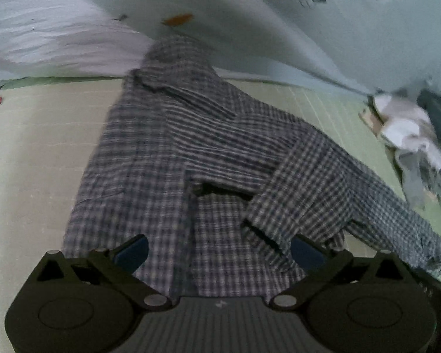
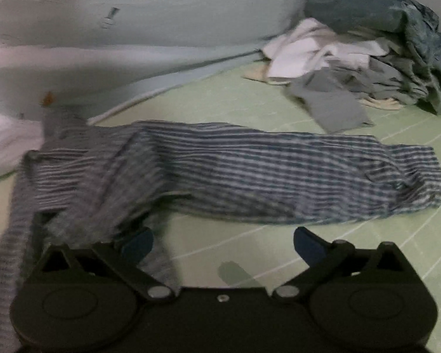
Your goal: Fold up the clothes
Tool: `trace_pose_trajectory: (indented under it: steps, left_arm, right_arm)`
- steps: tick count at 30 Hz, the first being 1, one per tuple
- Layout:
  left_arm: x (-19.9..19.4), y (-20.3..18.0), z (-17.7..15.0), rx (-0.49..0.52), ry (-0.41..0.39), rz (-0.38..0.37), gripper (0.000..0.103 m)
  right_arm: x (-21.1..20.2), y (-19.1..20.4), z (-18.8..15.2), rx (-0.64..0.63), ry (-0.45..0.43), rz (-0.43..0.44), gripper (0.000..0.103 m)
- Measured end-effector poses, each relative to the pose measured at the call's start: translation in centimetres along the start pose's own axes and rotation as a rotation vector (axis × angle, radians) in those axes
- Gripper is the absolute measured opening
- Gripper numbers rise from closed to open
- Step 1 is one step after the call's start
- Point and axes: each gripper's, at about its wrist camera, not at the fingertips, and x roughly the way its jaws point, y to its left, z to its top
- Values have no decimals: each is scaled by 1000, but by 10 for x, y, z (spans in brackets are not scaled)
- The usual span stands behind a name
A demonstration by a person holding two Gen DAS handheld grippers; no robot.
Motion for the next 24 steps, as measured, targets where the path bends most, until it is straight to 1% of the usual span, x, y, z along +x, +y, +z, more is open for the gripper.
trace_pose_trajectory:
  steps: [2, 5, 7, 8, 9, 14, 19, 20, 22, 23, 24]
  left_arm:
    - [12, -7, 8, 22, 13, 4, 98]
    - [32, -15, 19, 53, 47, 13, 90]
    - [46, -20, 24, 77, 62, 26, 82]
    - [52, -22, 26, 88, 70, 26, 81]
    - [58, -25, 27, 100, 78, 27, 81]
    - [83, -33, 26, 160, 129, -22, 81]
    - [101, -39, 20, 175, 190, -66, 81]
    - [103, -39, 18, 169, 201, -75, 78]
    - [107, -37, 15, 126, 219, -86, 62]
    - [105, -37, 13, 114, 209, -74, 56]
    - [102, -37, 11, 102, 199, -63, 32]
  right_arm:
    - [16, -9, 5, 20, 18, -14, 103]
    - [38, -17, 10, 36, 47, -34, 103]
    - [51, -22, 12, 47, 65, -47, 103]
    - [54, -23, 11, 49, 71, -52, 103]
    - [56, -22, 10, 34, 58, -64, 103]
    - [61, -12, 7, -18, 64, -121, 103]
    - [67, -3, 9, -53, 93, -164, 103]
    - [67, -2, 10, -46, 100, -165, 103]
    - [68, -4, 12, -40, 112, -166, 103]
    - [67, -4, 13, -37, 118, -165, 103]
    - [67, -5, 13, -34, 124, -163, 103]
